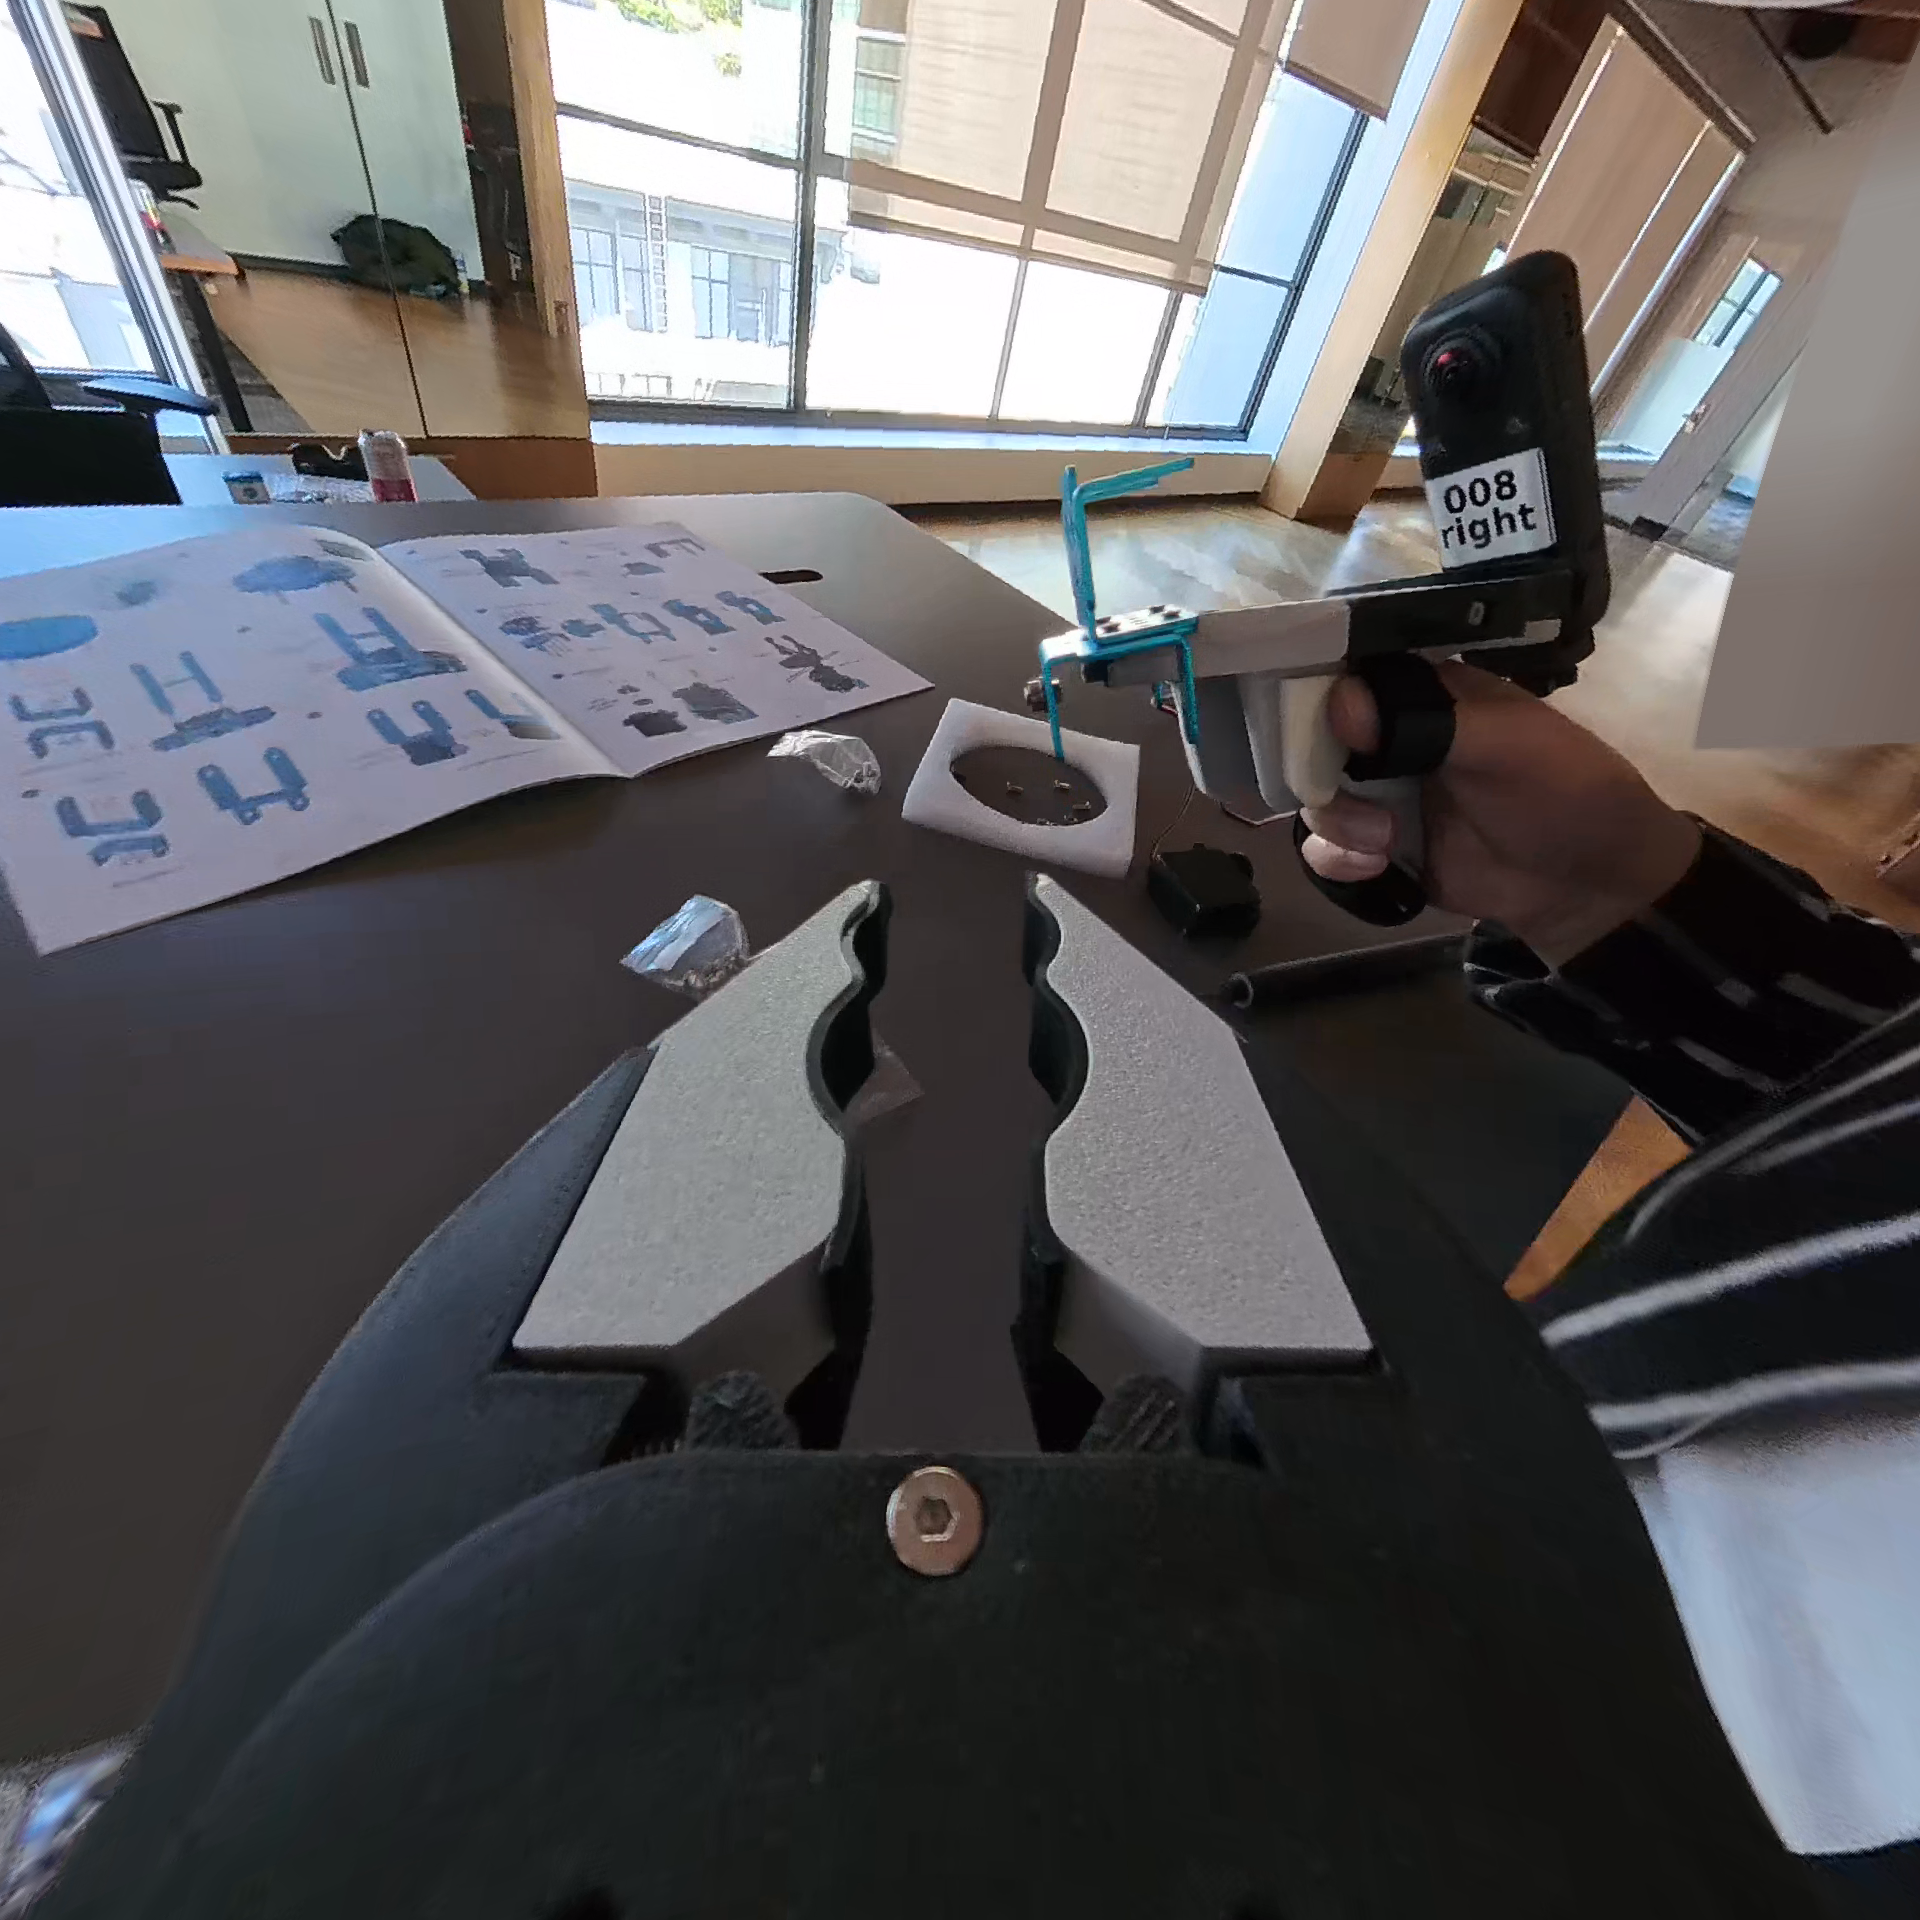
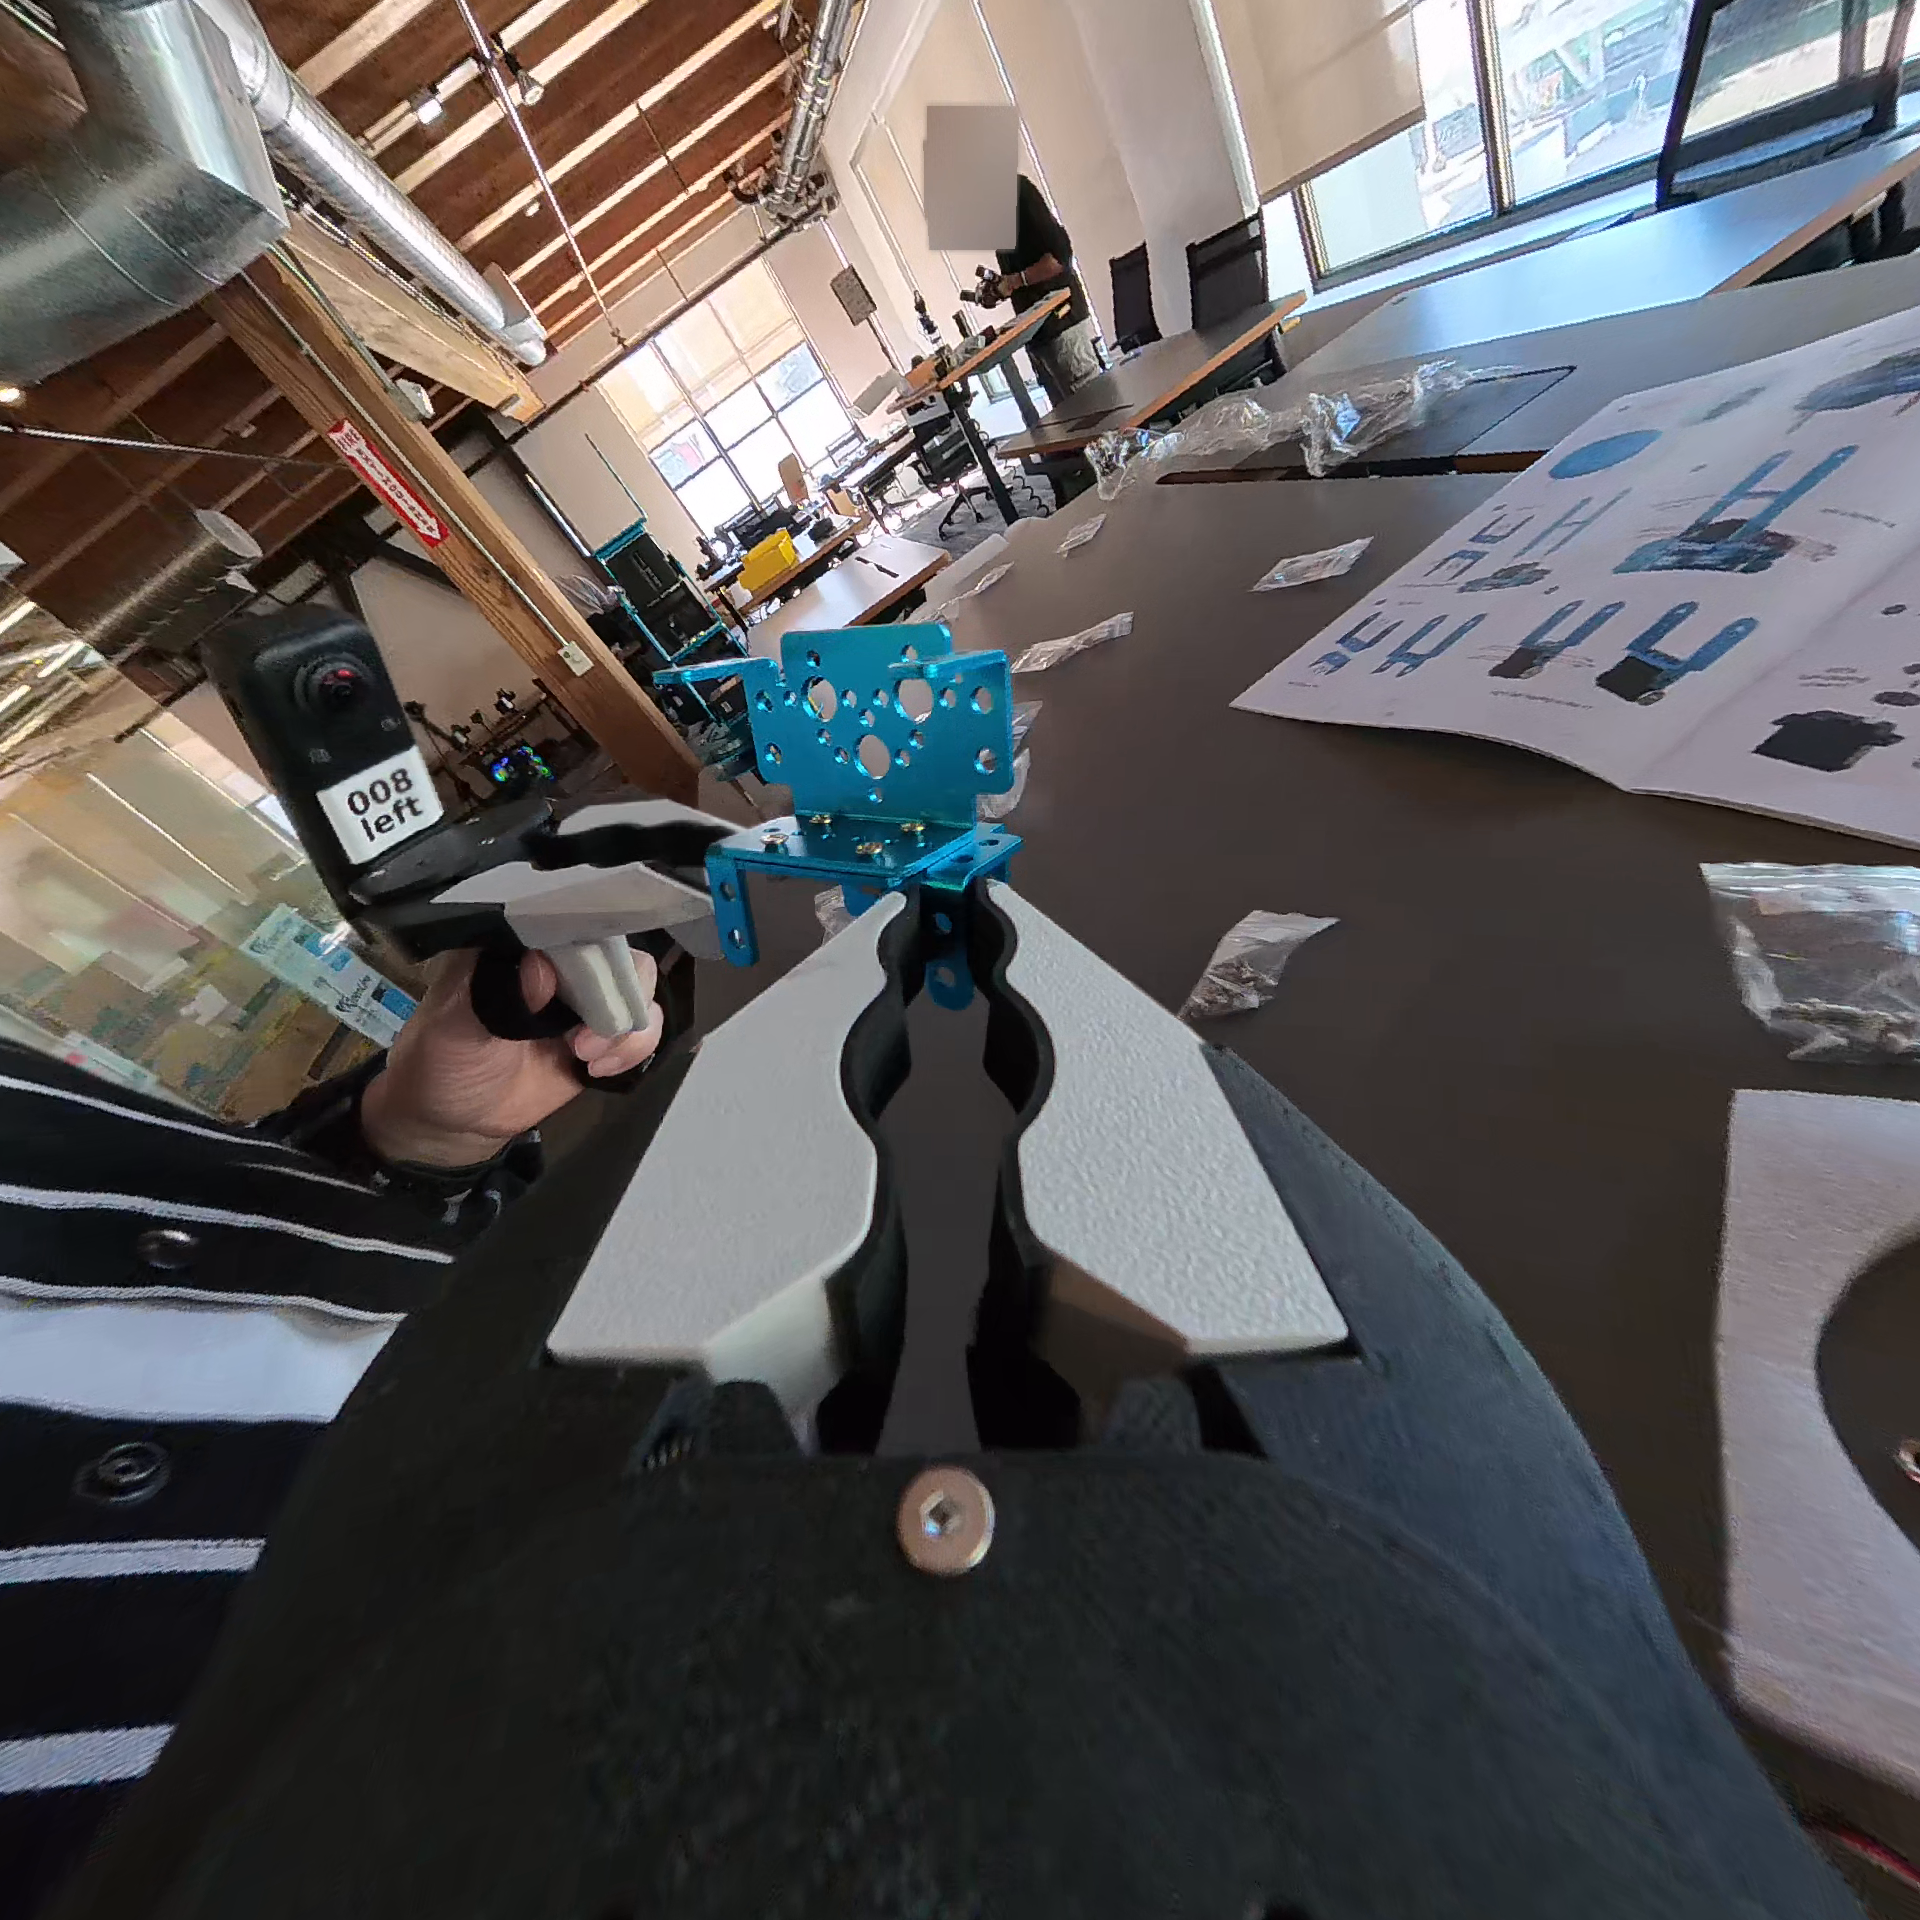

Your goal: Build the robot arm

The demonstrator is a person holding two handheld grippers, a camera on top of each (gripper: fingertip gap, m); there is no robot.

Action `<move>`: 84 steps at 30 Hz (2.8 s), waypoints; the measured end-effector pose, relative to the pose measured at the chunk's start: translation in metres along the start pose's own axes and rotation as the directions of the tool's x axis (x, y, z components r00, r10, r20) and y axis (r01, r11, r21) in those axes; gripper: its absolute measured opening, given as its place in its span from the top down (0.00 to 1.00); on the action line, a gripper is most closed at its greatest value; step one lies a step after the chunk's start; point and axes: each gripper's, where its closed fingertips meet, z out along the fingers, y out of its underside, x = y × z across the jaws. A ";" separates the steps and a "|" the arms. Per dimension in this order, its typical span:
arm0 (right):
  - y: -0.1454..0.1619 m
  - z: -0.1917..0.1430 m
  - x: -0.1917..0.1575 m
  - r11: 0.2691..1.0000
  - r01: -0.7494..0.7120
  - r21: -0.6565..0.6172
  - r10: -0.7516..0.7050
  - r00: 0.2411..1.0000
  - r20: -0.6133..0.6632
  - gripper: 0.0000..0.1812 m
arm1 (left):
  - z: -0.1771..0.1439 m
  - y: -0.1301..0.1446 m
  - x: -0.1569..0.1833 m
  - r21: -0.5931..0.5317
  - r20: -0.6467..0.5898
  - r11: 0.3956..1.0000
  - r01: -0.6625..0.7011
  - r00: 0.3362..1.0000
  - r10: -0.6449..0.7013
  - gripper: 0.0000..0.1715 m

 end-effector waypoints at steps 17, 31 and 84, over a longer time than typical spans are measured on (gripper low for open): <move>0.037 0.225 -0.180 0.994 0.108 -0.006 -0.106 0.985 0.136 0.97 | -0.195 -0.027 -0.102 0.147 -0.130 0.989 -0.026 0.990 0.046 0.99; 0.050 0.407 -0.308 0.999 -0.032 0.036 0.016 0.930 0.368 0.90 | -0.383 -0.071 -0.217 0.315 0.239 0.911 -0.267 0.951 0.197 1.00; 0.055 0.248 -0.172 0.938 0.338 0.078 -0.298 0.901 -0.314 0.75 | -0.209 -0.013 -0.159 0.143 -0.301 0.989 0.047 0.954 -0.002 1.00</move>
